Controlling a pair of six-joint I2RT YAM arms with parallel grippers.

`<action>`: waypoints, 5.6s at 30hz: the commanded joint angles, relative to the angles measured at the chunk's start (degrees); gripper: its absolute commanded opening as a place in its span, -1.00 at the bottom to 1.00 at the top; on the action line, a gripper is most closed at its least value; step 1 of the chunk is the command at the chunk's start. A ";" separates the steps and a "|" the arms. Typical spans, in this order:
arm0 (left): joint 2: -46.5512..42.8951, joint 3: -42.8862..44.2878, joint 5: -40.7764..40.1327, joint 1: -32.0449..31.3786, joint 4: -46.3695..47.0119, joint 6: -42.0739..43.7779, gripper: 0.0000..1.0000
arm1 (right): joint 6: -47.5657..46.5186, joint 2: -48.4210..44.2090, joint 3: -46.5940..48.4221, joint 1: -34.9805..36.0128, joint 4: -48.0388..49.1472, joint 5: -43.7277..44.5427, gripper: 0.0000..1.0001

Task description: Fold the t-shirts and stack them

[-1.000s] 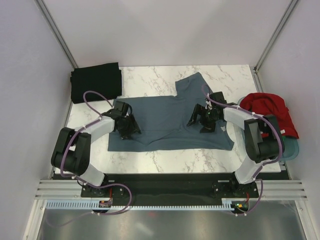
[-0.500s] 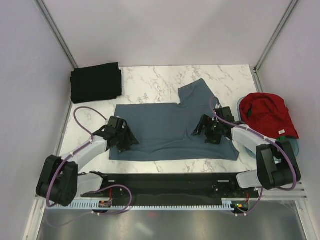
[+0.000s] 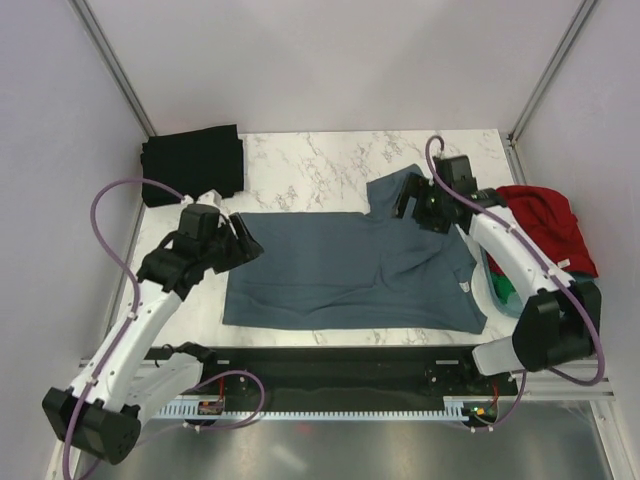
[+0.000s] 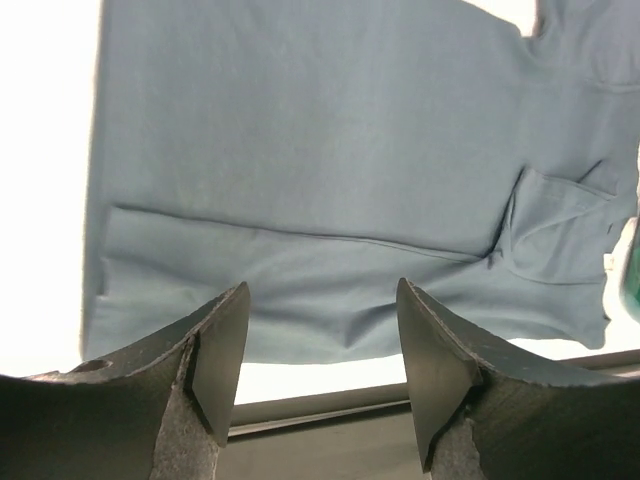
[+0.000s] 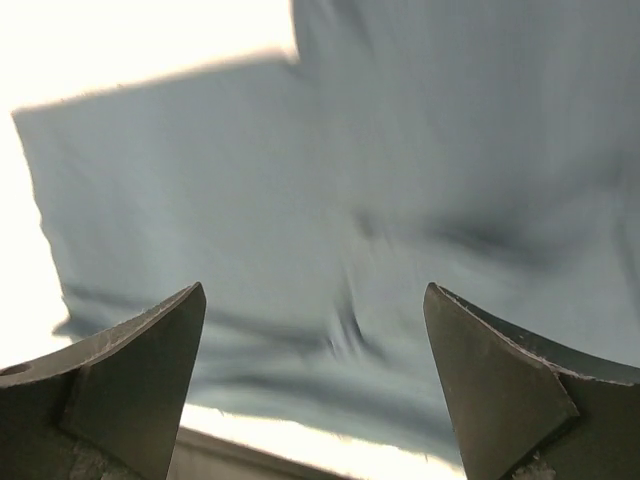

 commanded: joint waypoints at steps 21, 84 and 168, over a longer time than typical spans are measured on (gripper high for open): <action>-14.54 -6.96 -11.19 -0.05 1.32 10.79 0.33 | -6.23 60.17 61.31 -8.99 7.60 11.01 0.87; 50.05 28.35 -6.10 13.40 10.29 14.92 0.27 | 0.36 31.20 22.31 -10.31 28.43 -1.55 -1.00; 29.06 4.29 -18.22 13.14 21.18 11.41 -0.96 | 4.31 -43.51 -15.05 -11.54 -16.65 14.96 -1.00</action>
